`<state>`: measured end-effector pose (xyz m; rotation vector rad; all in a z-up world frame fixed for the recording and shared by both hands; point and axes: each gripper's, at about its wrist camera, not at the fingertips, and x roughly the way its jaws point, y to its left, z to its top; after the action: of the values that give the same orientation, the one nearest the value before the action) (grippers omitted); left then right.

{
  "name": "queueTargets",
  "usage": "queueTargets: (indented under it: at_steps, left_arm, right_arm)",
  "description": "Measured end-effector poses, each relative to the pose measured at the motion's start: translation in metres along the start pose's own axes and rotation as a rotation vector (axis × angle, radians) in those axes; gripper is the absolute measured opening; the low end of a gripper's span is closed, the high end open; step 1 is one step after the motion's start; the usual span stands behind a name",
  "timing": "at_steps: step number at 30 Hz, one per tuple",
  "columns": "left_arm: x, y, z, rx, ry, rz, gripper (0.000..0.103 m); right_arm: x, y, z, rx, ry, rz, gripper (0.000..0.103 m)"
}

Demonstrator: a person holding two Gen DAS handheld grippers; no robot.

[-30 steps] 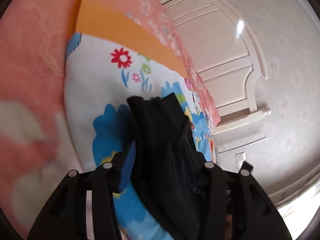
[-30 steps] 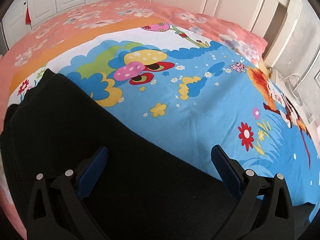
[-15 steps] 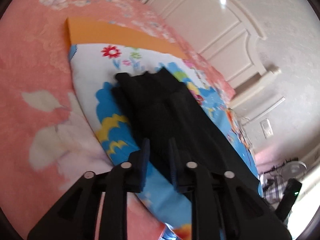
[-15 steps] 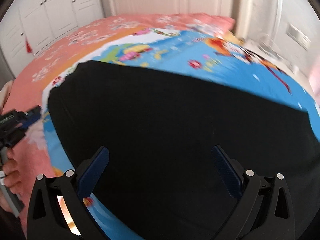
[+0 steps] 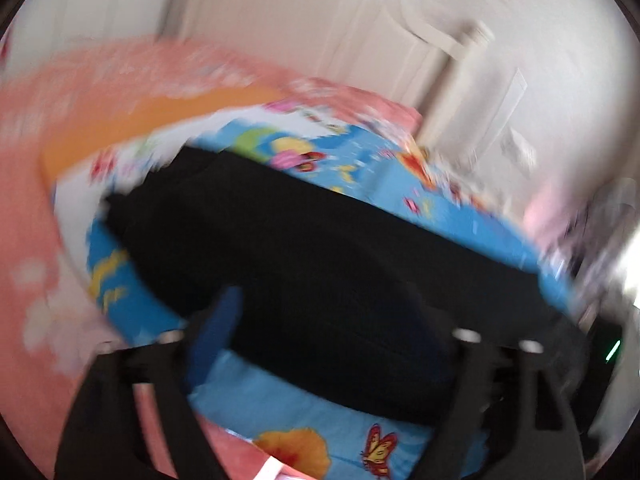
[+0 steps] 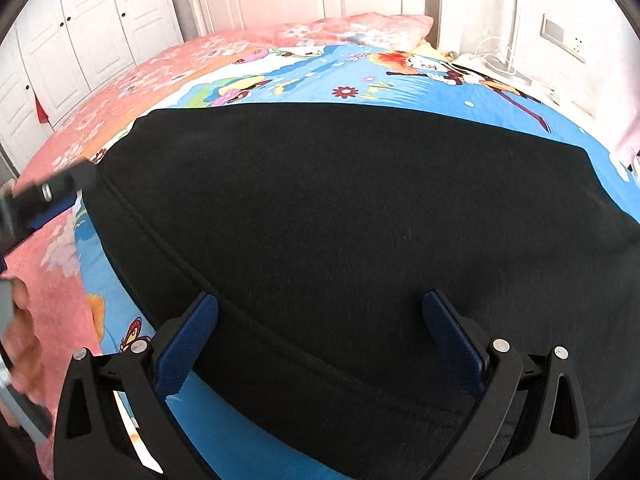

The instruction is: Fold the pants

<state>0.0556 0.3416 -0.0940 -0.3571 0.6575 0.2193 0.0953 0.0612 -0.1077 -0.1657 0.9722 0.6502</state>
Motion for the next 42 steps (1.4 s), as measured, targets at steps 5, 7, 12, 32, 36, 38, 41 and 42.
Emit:
queueTargets:
  at_steps: [5,7,12,32,36,38,41,42]
  left_arm:
    - [0.034,-0.032,-0.017,0.117,0.152,0.022,0.101]
    - [0.047,-0.030,-0.023,0.113,0.202,0.073,0.101]
    - [0.043,-0.024,-0.036,0.166,0.145,0.047,0.102]
    - [0.004,0.182,0.003,-0.679,-0.056,-0.229,0.064]
    - [0.030,0.226,0.002,-0.811,0.007,-0.266,0.055]
    - [0.042,0.233,0.006,-0.834,0.031,-0.267,0.053]
    - [0.058,0.238,0.011,-0.875,0.097,-0.248,0.044]
    - [0.060,0.238,0.016,-0.867,0.094,-0.256,0.044]
  right_arm:
    - [0.000,0.001,0.002,0.016,0.009,-0.011,0.099]
    - [0.000,0.001,0.001,0.016,0.006,-0.009,0.099]
    - [0.000,0.001,-0.001,0.016,-0.007,-0.011,0.099]
    - [-0.005,-0.001,-0.002,-0.064,-0.040,-0.016,0.082]
    - [-0.004,0.001,0.000,-0.070,-0.038,-0.025,0.083]
    - [-0.004,0.001,0.002,-0.071,-0.035,-0.028,0.084]
    - [-0.002,0.002,0.000,-0.072,-0.033,-0.032,0.087]
    - [-0.002,0.002,0.000,-0.072,-0.033,-0.034,0.087]
